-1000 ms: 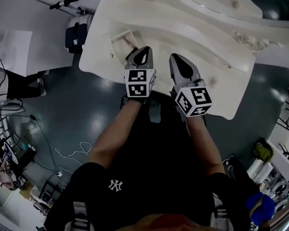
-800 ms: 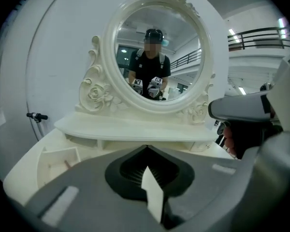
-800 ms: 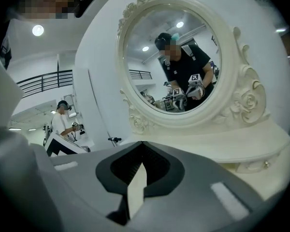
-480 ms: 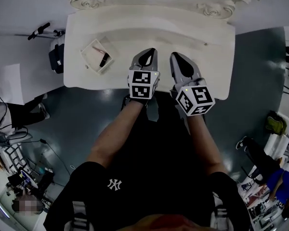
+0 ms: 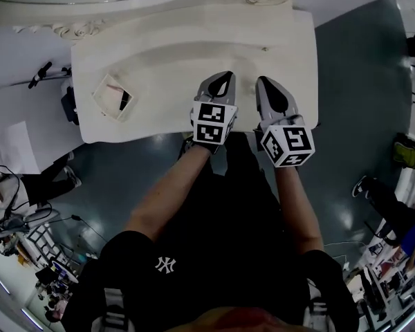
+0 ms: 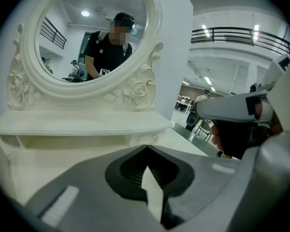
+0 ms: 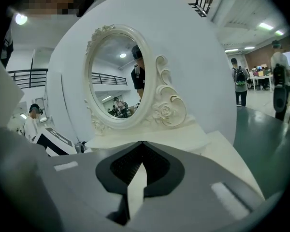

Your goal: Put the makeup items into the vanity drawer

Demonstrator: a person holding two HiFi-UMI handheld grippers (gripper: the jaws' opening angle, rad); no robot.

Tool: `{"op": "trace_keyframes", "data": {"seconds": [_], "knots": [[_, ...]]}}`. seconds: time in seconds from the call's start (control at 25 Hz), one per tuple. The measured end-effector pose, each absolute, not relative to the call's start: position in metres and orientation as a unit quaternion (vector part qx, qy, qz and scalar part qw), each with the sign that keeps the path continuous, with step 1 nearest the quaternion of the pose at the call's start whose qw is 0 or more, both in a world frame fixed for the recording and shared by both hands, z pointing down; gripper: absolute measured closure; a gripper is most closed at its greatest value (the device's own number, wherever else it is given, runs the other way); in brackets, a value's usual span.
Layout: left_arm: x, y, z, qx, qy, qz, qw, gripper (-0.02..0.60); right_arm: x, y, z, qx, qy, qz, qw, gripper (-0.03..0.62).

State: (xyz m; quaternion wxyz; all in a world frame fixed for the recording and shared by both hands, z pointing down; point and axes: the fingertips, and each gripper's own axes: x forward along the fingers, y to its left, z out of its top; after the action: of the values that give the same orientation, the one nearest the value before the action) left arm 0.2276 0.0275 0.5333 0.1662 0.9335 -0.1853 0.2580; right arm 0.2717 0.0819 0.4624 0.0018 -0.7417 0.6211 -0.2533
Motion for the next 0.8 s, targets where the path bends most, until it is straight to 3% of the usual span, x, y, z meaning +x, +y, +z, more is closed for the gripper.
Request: {"op": "trace_keyframes", "data": {"seconds": [0.32, 0.8], "knots": [[0.269, 0.064, 0.558, 0.93, -0.155, 0.287, 0.169, 0.569, 0.311, 0.114, 0.483, -0.752, 0.601, -0.271, 0.003, 0.569], [0.296, 0.087, 0.609, 0.916, -0.142, 0.334, 0.173, 0.405, 0.329, 0.126, 0.527, -0.747, 0.598, -0.287, -0.034, 0.569]]}}
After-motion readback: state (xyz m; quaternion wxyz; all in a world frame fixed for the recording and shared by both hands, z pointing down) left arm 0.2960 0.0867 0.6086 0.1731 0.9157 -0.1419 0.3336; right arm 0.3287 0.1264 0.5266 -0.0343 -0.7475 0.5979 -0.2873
